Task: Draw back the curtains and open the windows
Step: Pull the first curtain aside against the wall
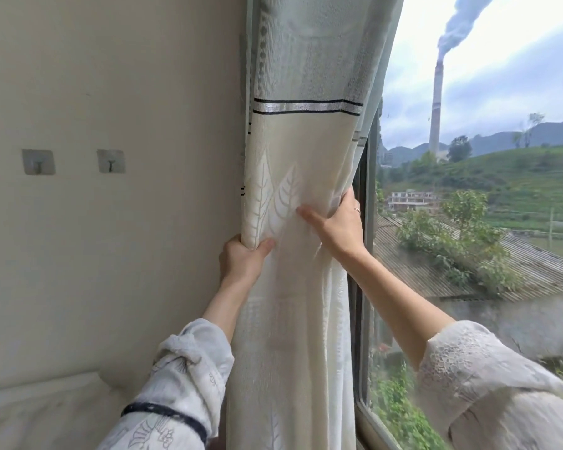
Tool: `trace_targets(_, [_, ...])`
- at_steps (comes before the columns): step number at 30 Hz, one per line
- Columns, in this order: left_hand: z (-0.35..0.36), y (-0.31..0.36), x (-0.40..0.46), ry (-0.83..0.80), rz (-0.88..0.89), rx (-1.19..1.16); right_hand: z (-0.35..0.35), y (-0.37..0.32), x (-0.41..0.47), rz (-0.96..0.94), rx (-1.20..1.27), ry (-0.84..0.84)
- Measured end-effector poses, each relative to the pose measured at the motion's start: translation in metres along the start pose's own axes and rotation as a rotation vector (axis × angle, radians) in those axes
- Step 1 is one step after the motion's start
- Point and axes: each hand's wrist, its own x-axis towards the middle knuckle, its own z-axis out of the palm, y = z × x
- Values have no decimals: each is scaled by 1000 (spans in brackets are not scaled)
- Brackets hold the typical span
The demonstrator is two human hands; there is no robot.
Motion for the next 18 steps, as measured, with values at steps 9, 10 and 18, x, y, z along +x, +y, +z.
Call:
trace_targets(9, [13,-40,82,-7,-6,31,63,26,29,-166,-377,224])
trace_targets(10, [13,-43,91,-9,-1,40,70,29,33,-180,-392,231])
trace_targets(18, [0,-82,172,-3,29,136,132,29,70,-343,-318,267])
